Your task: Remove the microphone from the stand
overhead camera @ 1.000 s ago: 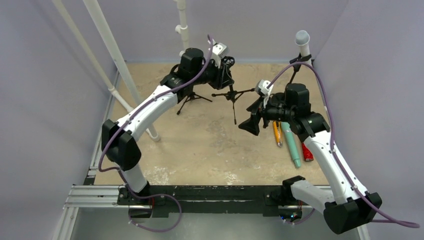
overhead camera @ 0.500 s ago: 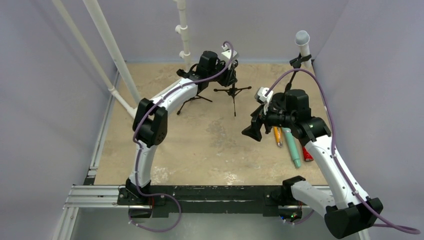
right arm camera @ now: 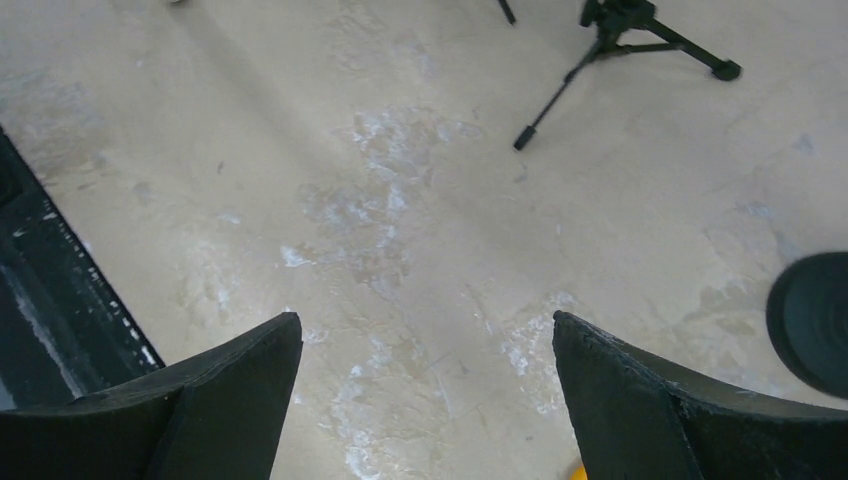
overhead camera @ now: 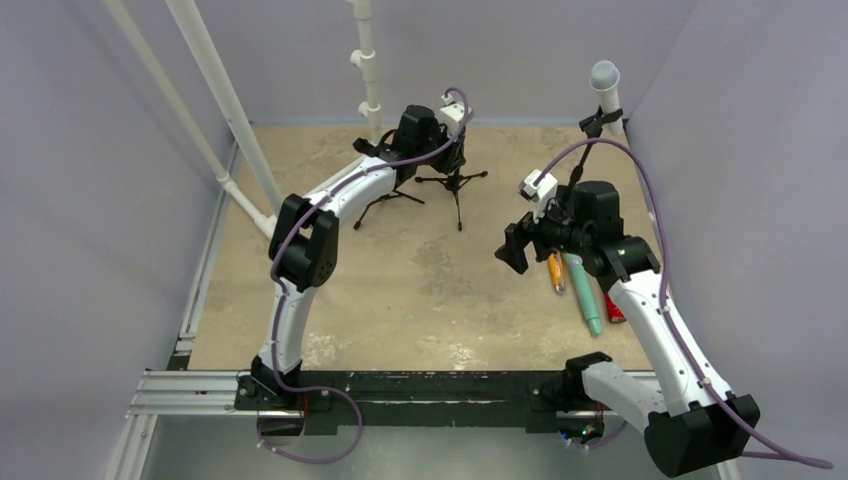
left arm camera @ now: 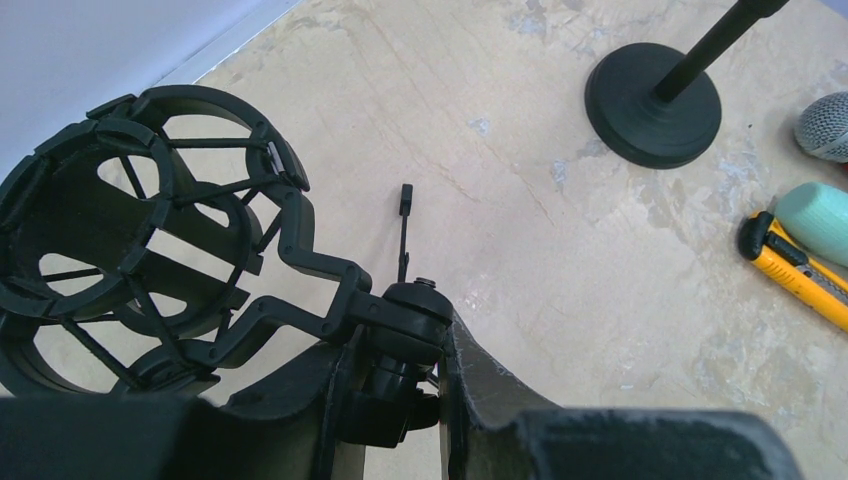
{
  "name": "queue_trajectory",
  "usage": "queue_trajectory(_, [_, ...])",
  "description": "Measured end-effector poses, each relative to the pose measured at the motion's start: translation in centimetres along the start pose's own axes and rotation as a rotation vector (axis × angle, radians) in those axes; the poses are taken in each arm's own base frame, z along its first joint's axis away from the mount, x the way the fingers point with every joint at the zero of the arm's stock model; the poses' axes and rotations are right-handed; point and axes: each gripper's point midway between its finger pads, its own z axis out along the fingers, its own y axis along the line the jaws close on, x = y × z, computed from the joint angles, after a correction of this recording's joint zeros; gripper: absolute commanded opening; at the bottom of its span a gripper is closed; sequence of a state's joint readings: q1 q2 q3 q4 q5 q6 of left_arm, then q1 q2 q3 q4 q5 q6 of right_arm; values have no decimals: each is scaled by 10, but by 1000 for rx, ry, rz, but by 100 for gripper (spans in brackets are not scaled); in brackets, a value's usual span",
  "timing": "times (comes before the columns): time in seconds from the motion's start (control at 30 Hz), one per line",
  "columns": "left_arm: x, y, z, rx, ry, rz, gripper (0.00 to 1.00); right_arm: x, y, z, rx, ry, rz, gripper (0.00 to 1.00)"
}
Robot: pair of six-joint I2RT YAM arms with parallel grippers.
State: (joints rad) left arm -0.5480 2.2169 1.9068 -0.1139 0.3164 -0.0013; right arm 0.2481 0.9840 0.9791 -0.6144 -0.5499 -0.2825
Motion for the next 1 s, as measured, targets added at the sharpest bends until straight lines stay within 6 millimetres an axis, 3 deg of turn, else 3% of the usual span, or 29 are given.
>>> queue_trajectory(0.1, [3,2,-1,-14,12,3,31,2,-15,-2,77,5,27,95])
queue_trajectory(0.33, [3,5,-1,-23,13,7,84,-1,-55,-16,288,-17,97,96])
queue_trajectory(0.43, [3,4,-1,-25,15,-7,100,-1,-68,-25,365,-26,119,97])
queue_trajectory(0.57, [-4,1,-11,-25,17,-11,100,-2,-78,-37,437,-42,132,97])
queue_trajectory(0.7, [-32,-7,-40,-26,0,-6,100,-3,-88,-45,494,-63,145,99])
queue_trajectory(0.8, [-66,-17,-77,-28,-37,6,100,3,-94,-46,526,-59,163,99])
queue_trajectory(0.87, [-95,-27,-112,-30,-79,19,100,5,-97,-47,543,-56,177,99])
queue_trajectory(1.0, [-130,-46,-173,-31,-161,35,100,3,-104,-48,576,-85,188,99])
